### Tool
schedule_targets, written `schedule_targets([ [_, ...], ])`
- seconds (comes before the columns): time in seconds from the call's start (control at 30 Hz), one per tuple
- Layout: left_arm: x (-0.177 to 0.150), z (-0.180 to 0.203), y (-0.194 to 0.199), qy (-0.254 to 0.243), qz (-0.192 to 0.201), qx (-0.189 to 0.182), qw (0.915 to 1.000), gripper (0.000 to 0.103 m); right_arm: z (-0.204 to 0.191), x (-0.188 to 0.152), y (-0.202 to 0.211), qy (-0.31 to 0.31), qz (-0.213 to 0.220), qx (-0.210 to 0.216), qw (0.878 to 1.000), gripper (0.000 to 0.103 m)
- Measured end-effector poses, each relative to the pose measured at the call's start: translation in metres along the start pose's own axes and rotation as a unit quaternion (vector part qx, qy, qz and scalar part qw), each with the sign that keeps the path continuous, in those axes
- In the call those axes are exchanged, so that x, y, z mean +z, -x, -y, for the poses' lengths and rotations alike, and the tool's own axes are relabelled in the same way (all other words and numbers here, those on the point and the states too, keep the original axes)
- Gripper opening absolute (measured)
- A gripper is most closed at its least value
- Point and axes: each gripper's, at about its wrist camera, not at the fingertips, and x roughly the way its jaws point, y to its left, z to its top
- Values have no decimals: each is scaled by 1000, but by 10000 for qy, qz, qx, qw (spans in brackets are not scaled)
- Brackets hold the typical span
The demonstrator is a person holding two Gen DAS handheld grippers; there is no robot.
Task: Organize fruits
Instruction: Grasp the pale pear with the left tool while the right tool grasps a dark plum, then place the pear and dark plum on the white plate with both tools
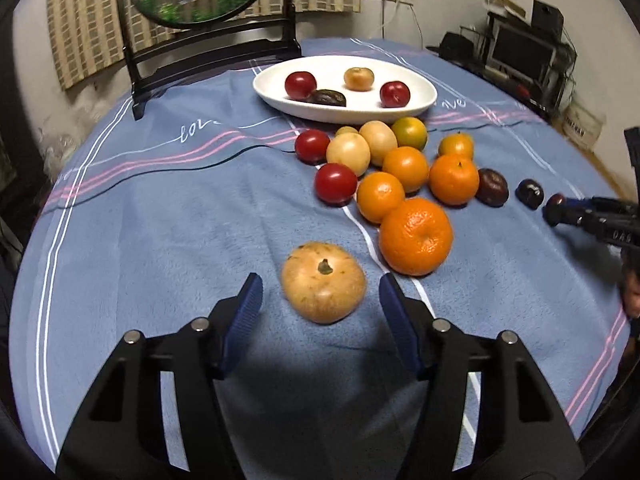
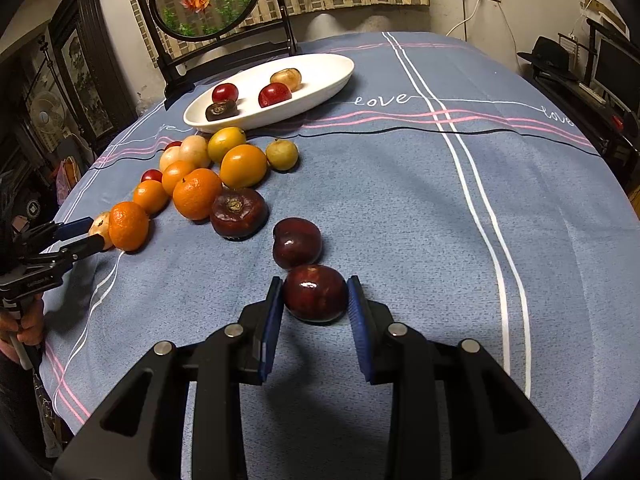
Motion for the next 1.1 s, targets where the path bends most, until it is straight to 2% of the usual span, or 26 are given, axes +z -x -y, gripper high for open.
schedule_targets([
  [0.33, 1, -4, -11, 64, -227, -31, 9997, 62, 0, 0, 0, -3, -6, 14, 10000, 33],
  [0.63, 2, 2, -13, -85, -285, -50, 9995, 46, 0, 0, 0, -8, 6, 34, 10000, 33],
  [0.83, 3, 2, -13, -73, -282, -45, 9996, 45, 0, 0, 2, -16, 43, 67, 10000, 33],
  [1.1, 3, -3, -7, 205, -135, -153, 9996, 45, 0, -2, 11, 11, 270, 222, 9994, 33],
])
